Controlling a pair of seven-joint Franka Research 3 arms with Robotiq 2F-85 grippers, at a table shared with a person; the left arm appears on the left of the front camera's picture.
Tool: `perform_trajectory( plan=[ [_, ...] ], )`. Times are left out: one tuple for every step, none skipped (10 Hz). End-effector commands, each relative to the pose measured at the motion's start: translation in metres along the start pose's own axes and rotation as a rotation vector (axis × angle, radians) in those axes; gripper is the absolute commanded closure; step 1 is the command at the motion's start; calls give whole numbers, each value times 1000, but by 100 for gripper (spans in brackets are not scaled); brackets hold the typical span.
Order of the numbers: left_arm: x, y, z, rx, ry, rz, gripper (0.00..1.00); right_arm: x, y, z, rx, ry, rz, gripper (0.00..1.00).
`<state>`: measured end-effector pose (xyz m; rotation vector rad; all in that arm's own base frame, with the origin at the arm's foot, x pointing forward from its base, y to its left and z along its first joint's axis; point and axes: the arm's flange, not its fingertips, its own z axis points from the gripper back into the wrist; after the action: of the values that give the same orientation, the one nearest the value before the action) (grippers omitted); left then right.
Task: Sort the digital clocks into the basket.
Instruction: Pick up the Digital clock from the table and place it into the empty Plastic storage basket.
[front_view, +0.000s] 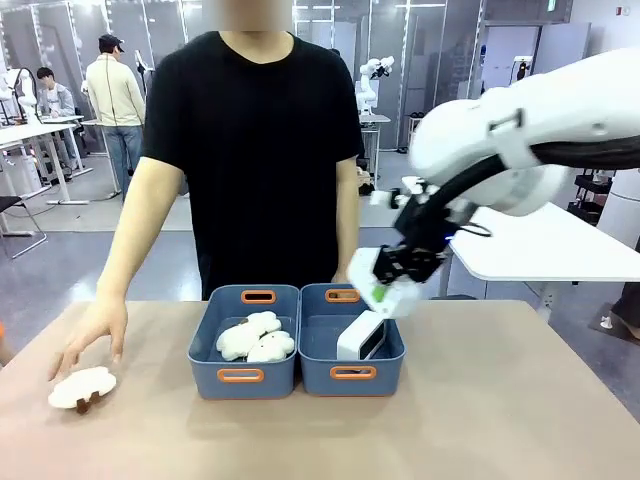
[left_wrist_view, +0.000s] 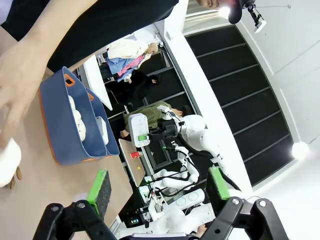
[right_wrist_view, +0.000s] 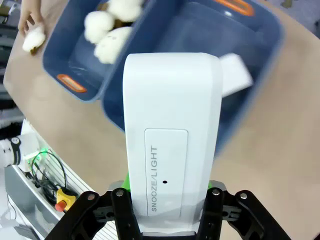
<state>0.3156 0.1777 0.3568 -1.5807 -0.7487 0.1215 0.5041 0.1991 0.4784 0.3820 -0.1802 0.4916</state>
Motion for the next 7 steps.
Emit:
perform_trajectory(
  plan=[
    [2, -5, -1, 15, -5, 12, 2, 39, 16, -41, -49, 38, -69, 100],
    [2, -5, -1, 15, -5, 12, 2, 49, 27, -60, -64, 35, -79, 100],
    [2, -5, -1, 15, -5, 12, 2, 54, 30, -68, -77, 25, -84, 100],
    [2, -5, -1, 15, -5, 12, 2, 55, 26, -66, -87, 22, -93, 23],
    [2, -5, -1, 15, -5, 12, 2, 52, 20, -62, -76, 26, -103, 12],
    [2, -5, -1, 15, -5, 12, 2, 47, 14, -57, -54, 16, -108, 0],
    [2, -5, -1, 15, -5, 12, 2, 42, 4, -50, -41, 7, -117, 0]
  ],
)
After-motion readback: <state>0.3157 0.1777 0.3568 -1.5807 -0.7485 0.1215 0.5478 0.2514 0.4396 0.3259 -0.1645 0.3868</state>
